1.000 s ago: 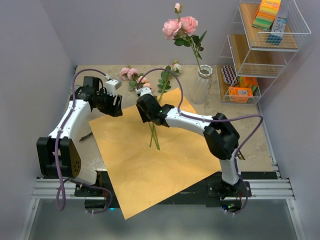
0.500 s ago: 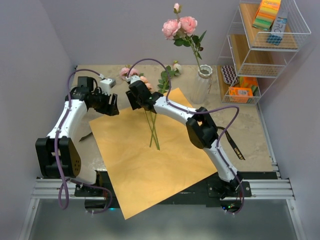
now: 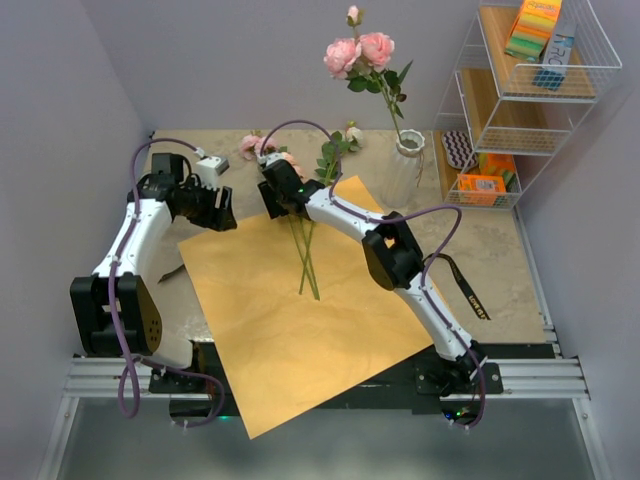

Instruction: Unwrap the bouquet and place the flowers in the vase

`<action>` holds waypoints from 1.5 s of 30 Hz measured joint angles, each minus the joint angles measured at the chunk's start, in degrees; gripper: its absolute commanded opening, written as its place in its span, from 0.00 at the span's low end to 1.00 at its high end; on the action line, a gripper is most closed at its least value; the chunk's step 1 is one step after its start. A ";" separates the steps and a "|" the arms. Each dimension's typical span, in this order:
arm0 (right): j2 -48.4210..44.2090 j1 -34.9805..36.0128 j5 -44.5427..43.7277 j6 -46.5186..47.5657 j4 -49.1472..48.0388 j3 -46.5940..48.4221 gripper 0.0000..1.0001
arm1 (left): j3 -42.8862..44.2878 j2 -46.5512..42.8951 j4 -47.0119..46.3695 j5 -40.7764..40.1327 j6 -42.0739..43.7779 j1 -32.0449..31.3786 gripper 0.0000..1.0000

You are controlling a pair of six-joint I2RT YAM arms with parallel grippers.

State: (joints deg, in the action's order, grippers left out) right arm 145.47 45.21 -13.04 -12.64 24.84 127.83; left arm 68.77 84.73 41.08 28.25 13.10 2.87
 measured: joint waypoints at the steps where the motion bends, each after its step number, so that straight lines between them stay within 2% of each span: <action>1: 0.11 0.00 0.31 -0.15 0.13 0.00 0.54 | 0.02 0.00 0.02 0.09 -0.02 0.04 0.68; 8: 0.44 0.00 0.92 -1.51 0.90 0.72 0.47 | 0.02 0.00 0.24 0.96 0.00 0.17 0.68; 12: 1.44 0.00 1.11 -2.60 2.05 2.84 0.31 | 0.02 0.00 0.37 1.60 0.00 0.35 0.68; 16: 4.57 0.00 1.01 -2.95 3.10 7.54 0.31 | 0.04 -0.02 0.61 1.81 0.02 0.61 0.68; 22: 5.35 -0.02 0.79 -3.04 3.89 7.89 0.30 | 1.95 -0.02 2.01 2.10 0.22 0.92 0.68; 23: 5.35 -0.02 0.79 -3.02 4.13 7.89 0.27 | 2.49 -0.02 2.19 2.14 0.39 0.96 0.68; 24: 5.35 -0.02 0.76 -3.02 4.20 7.91 0.14 | 3.06 -0.07 2.34 2.25 0.52 1.03 0.68; 26: 5.35 -0.02 0.74 -2.64 4.55 8.02 0.00 | 3.67 -0.26 2.49 2.43 0.74 1.22 0.68; 37: 3.23 -0.26 0.57 -2.54 5.09 7.28 0.00 | 8.50 -0.70 5.09 4.68 0.96 4.04 0.68; 41: -5.01 -0.26 0.81 -1.31 4.15 3.93 0.00 | 11.78 -0.59 6.27 7.08 1.01 8.00 0.68; 45: -19.02 -0.26 2.60 1.51 -1.64 -2.01 0.00 | 12.98 -0.59 7.08 8.76 1.29 10.54 0.67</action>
State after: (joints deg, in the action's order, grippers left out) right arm 126.45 44.95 -10.44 -11.14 23.20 125.82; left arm 81.76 84.14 48.16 37.01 14.39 13.41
